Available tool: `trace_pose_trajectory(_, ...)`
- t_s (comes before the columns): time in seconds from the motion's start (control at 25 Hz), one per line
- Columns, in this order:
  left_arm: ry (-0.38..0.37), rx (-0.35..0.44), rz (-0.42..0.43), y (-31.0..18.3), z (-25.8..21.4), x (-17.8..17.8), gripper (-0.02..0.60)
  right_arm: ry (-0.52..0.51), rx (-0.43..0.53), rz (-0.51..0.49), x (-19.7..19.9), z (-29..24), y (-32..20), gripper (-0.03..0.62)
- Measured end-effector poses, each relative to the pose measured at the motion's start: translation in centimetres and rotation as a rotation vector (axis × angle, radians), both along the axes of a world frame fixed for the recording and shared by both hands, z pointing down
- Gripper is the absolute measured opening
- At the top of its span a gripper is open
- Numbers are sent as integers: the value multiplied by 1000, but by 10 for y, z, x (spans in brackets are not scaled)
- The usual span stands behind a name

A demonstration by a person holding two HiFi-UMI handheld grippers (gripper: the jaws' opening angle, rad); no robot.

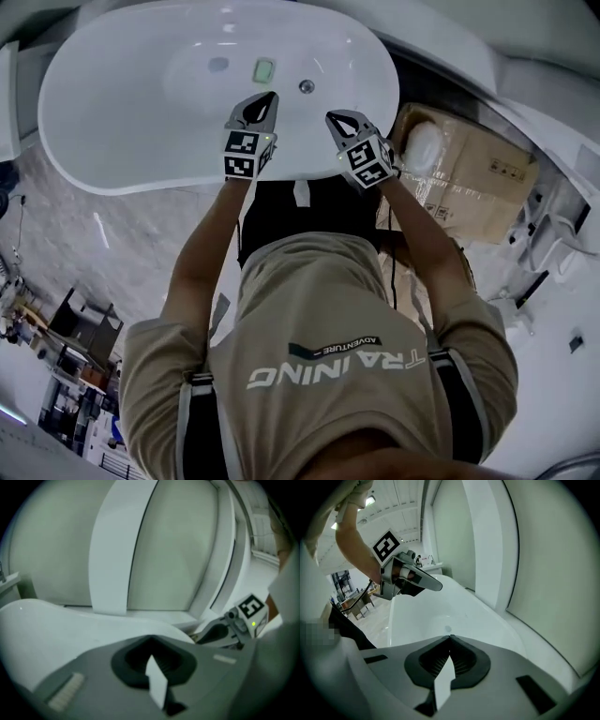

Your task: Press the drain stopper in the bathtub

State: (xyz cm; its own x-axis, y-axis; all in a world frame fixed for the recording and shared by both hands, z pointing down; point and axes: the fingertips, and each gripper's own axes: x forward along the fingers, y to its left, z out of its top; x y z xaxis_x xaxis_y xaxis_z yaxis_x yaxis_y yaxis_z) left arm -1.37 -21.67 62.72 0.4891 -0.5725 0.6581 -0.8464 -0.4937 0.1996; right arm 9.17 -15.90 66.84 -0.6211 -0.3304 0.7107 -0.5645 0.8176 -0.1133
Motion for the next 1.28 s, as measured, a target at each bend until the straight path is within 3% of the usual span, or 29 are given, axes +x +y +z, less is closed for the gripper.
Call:
trace_pose_trajectory(0.28, -94, -173, 157, 25, 142, -2, 3, 94, -187, 122, 0, 131, 1, 9)
trace_pose_trajectory(0.48, -104, -285, 142, 44, 229, -10, 3, 173, -268, 139, 2, 221, 8, 9)
trace_pose_trajectory(0.72, -79, -314, 88, 42, 290, -17, 3, 241, -280, 14, -13, 286, 15, 8)
trace_pose_trajectory(1.0, -42, -326, -3, 36, 348, -25, 3, 254, -340, 68, -24, 352, 10, 9)
trace_pose_trajectory(1.28, -11, -330, -15, 24, 399, -26, 3, 312, -327, 53, -30, 408, -19, 9)
